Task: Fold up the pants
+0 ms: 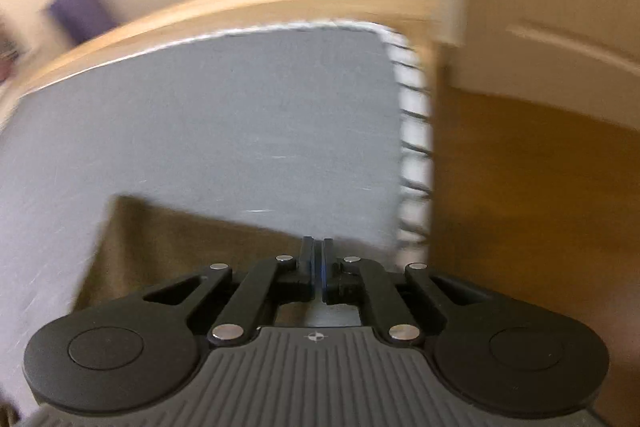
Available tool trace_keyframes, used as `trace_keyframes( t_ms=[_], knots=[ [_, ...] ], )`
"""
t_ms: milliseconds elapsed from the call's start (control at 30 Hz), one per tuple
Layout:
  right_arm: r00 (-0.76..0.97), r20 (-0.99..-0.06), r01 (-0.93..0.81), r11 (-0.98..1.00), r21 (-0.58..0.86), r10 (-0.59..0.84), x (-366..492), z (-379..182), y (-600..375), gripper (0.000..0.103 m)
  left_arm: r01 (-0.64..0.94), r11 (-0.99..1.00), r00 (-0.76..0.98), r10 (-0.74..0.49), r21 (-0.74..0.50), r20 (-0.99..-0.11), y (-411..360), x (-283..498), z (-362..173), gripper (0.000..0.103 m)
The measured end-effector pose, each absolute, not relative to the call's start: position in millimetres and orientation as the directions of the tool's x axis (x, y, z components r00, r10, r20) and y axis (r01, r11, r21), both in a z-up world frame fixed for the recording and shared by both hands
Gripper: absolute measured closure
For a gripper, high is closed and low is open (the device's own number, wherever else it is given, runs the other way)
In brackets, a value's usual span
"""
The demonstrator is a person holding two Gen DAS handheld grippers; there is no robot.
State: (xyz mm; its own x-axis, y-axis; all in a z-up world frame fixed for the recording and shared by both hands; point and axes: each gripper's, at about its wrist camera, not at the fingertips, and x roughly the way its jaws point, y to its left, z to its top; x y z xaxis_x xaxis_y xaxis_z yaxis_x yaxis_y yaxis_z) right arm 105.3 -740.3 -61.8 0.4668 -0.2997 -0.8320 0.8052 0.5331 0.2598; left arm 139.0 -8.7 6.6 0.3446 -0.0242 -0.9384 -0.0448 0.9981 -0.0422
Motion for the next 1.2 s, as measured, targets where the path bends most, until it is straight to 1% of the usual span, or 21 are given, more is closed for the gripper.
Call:
trace_keyframes(
  t_ms=[33,67,100,133,200,267,300,367,433,533,600,633,667,700,733,767,800,933,1100,1167,1200],
  knots=[
    [0.493,-0.829,0.761,0.593,0.263,-0.265,114,-63,-733,0.094,-0.044,0.997,0.325,-0.038,-0.056,-0.945,-8,139,2,0.028],
    [0.496,-0.842,0.722,0.64,0.263,-0.213,121,-67,-726,0.082,-0.052,0.995,0.291,-0.067,-0.086,-0.954,-7,138,-6,0.028],
    [0.456,-0.877,0.7,0.669,0.248,-0.153,127,-78,-721,0.076,-0.068,0.99,0.247,-0.102,-0.122,-0.964,-5,136,-16,0.028],
    [0.396,-0.911,0.698,0.683,0.216,-0.116,132,-88,-716,0.075,-0.084,0.985,0.198,-0.129,-0.148,-0.972,-3,135,-27,0.028],
    [0.373,-0.913,0.674,0.724,0.147,-0.162,137,-87,-706,0.075,-0.076,0.988,0.105,-0.13,-0.138,-0.986,-5,130,-47,0.029],
    [0.38,-0.899,0.668,0.737,0.104,-0.218,144,-77,-697,0.075,-0.011,0.995,0.118,-0.099,-0.101,-0.988,-14,126,-47,0.027],
    [0.405,-0.885,0.666,0.738,0.112,-0.231,146,-70,-692,0.075,0.012,0.996,0.132,-0.087,-0.086,-0.987,-18,125,-45,0.027],
    [0.492,-0.845,0.635,0.75,0.186,-0.207,155,-55,-680,0.075,0.04,0.998,0.194,-0.052,-0.046,-0.98,-23,125,-36,0.027],
    [0.567,-0.81,0.578,0.773,0.262,-0.149,166,-40,-662,0.075,0.058,0.998,0.273,-0.026,-0.01,-0.962,-27,127,-22,0.027],
    [0.644,-0.765,0.452,0.82,0.351,-0.028,186,-23,-625,0.075,0.06,0.998,0.399,-0.013,0.012,-0.917,-32,132,2,0.027],
    [0.663,-0.748,0.364,0.866,0.344,0.018,200,-14,-591,0.075,0.043,0.999,0.46,-0.029,-0.01,-0.887,-36,136,17,0.029],
    [0.671,-0.741,0.314,0.894,0.321,0.031,211,-10,-570,0.075,0.035,0.999,0.493,-0.043,-0.03,-0.869,-36,139,25,0.032],
    [0.678,-0.734,0.27,0.913,0.306,0.045,218,-8,-552,0.075,0.028,0.999,0.525,-0.051,-0.043,-0.85,-36,140,32,0.04],
    [0.682,-0.729,0.231,0.926,0.298,0.064,226,-6,-535,0.075,0.025,0.999,0.554,-0.051,-0.044,-0.831,-36,139,38,0.053],
    [0.683,-0.725,0.195,0.934,0.3,0.091,234,-3,-518,0.075,0.027,0.999,0.582,-0.051,-0.043,-0.812,-38,141,45,0.061],
    [0.681,-0.724,0.17,0.936,0.309,0.116,241,-5,-507,0.075,0.032,0.998,0.605,-0.055,-0.045,-0.794,-40,143,51,0.077],
    [0.677,-0.722,0.144,0.935,0.323,0.145,250,-7,-492,0.075,0.036,0.998,0.622,-0.062,-0.051,-0.78,-41,145,57,0.084],
    [0.661,-0.719,0.095,0.928,0.361,0.213,284,-14,-452,0.075,0.037,0.995,0.641,-0.093,-0.091,-0.761,-39,157,70,0.084],
    [0.611,-0.745,0.064,0.922,0.382,0.267,315,-28,-400,0.073,-0.025,0.993,0.601,-0.08,-0.119,-0.795,-25,166,64,0.083],
    [0.601,-0.753,0.057,0.925,0.376,0.269,322,-31,-382,0.063,-0.048,0.991,0.582,-0.075,-0.126,-0.81,-20,168,60,0.083],
    [0.598,-0.755,0.055,0.926,0.374,0.27,328,-33,-371,0.062,-0.056,0.99,0.573,-0.075,-0.131,-0.816,-16,167,58,0.082]
  ],
)
